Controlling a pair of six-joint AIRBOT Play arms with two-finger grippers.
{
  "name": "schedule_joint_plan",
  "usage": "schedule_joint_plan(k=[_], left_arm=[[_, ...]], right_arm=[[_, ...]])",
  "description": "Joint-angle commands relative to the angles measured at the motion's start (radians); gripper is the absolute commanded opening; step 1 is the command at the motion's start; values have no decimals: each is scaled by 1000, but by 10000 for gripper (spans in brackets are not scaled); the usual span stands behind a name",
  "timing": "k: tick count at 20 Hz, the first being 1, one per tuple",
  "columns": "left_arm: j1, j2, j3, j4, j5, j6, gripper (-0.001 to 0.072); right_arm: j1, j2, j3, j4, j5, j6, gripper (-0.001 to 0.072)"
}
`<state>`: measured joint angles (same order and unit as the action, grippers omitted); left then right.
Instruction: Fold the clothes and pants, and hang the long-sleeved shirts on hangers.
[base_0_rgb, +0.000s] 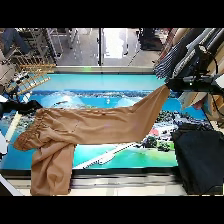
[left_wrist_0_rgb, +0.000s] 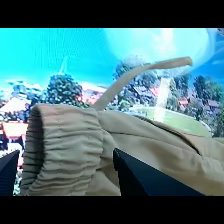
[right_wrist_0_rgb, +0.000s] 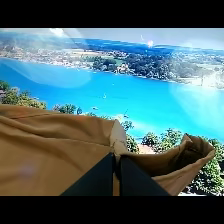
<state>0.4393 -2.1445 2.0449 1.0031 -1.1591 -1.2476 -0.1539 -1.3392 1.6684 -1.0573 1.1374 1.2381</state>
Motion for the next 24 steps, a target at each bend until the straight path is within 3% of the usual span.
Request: schedule_joint_plan(k=[1, 3, 6, 7, 8, 9, 13, 16, 20, 24], left_arm=[[-15, -11, 1, -9, 8, -16, 550], [-20, -21, 1, -9, -50, -7, 354], [-22, -23, 0, -74, -162, 137, 345], [-21, -23, 0, -116, -183, 182, 309], [-18, -23, 0, -145, -198, 200, 72], [-14, -23, 0, -168, -212, 220, 17], [12, 21, 0, -266, -268, 220, 13], [69, 151, 0, -404, -278, 220, 14], [247, 410, 0, -709, -278, 216, 15], [528, 631, 0, -1073, -270, 216, 15]], right_arm=[[1, -1, 0, 2, 4, -1, 21], [1, -1, 0, 2, 4, -1, 21], [1, -1, 0, 0, 4, -1, 22], [1, -1, 0, -1, 4, -1, 22], [1, -1, 0, -1, 4, -1, 22], [1, -1, 0, -1, 4, -1, 22], [-2, 3, 0, -21, 3, 4, 22], [-2, 32, 2, -29, 3, 11, 22], [-2, 145, 2, -129, 3, 71, 21], [-2, 307, 2, -310, -1, 142, 21]])
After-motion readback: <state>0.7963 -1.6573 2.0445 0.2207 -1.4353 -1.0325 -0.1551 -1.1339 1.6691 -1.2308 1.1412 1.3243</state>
